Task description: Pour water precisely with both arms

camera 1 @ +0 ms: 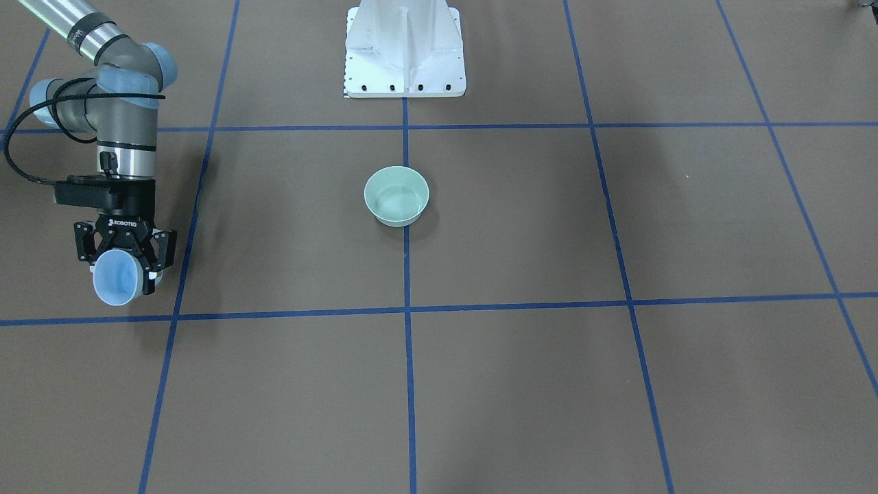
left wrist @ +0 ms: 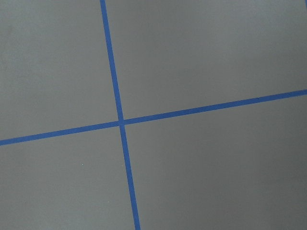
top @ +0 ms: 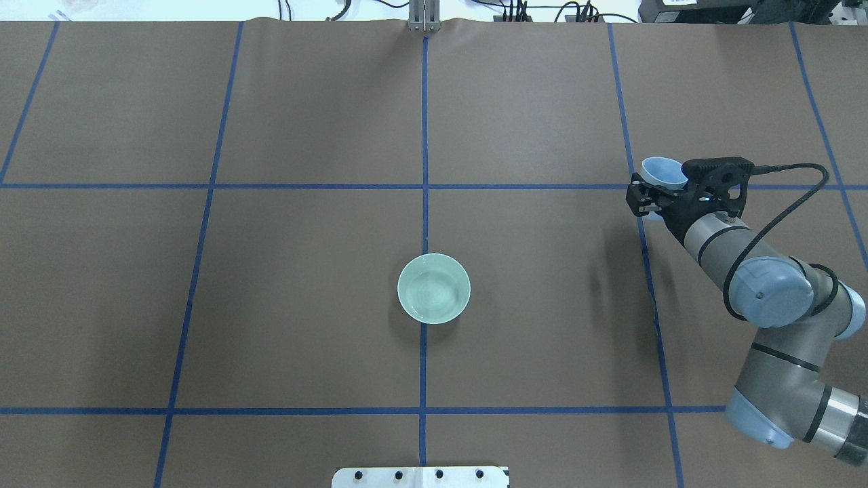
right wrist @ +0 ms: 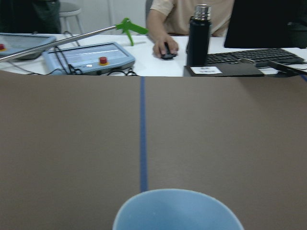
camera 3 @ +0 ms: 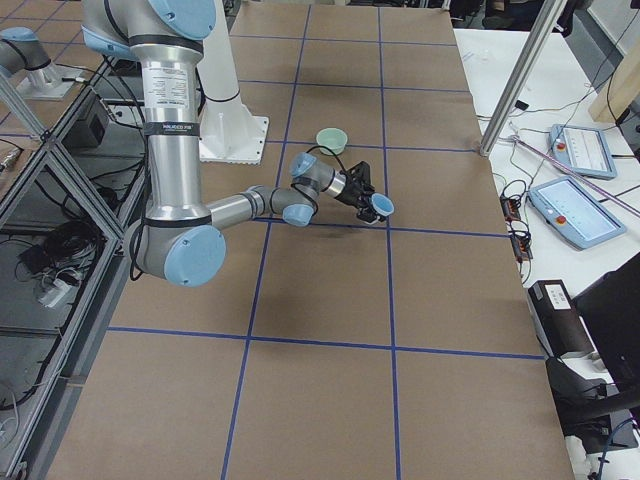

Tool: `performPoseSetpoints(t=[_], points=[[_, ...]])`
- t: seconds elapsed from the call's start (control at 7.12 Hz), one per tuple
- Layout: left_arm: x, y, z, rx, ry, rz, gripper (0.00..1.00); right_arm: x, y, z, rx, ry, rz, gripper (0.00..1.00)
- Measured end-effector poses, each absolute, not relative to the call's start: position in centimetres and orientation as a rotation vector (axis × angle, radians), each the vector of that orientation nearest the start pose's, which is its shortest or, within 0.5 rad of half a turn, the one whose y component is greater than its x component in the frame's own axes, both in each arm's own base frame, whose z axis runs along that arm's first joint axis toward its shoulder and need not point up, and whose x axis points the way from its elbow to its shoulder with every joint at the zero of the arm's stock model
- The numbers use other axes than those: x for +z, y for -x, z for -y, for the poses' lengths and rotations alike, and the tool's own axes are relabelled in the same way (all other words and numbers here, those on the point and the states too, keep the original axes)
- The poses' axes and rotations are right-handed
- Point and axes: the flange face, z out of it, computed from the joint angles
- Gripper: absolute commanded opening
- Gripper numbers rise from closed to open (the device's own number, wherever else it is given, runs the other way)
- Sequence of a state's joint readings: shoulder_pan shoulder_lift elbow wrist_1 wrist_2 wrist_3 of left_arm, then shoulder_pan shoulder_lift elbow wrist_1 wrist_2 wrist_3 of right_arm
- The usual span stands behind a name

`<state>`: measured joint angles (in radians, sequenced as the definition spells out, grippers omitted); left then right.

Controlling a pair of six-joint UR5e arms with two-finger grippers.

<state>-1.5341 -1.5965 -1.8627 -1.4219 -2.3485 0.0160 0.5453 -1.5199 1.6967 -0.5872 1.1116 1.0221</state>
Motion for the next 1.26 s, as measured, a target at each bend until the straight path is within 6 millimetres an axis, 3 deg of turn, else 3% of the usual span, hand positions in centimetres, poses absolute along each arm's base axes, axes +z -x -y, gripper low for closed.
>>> performPoseSetpoints(t=[0.28,0.56,0.7,0.84,1.26], points=[[51.8,4.5,49.6,0.114,-0.152,-0.778,1.00,44.2,37.4,40.4,0.023,-1.013,0.868,0.00],[52.0,4.5,49.5,0.112,-0.147,-0.778,1.00,42.4,39.3,38.7,-0.327,-1.081,0.915,0.00],[52.2,4.5,49.4,0.109,-0.143,-0.778,1.00,39.9,40.7,38.5,-0.467,-1.123,0.966,0.00],[52.4,4.5,49.4,0.106,-0.138,-0.778,1.00,37.4,42.1,38.4,-0.558,-1.143,1.025,0.00],[53.0,4.5,49.4,0.100,-0.126,-0.778,1.00,33.4,45.4,38.2,-0.709,-1.048,1.088,0.00]])
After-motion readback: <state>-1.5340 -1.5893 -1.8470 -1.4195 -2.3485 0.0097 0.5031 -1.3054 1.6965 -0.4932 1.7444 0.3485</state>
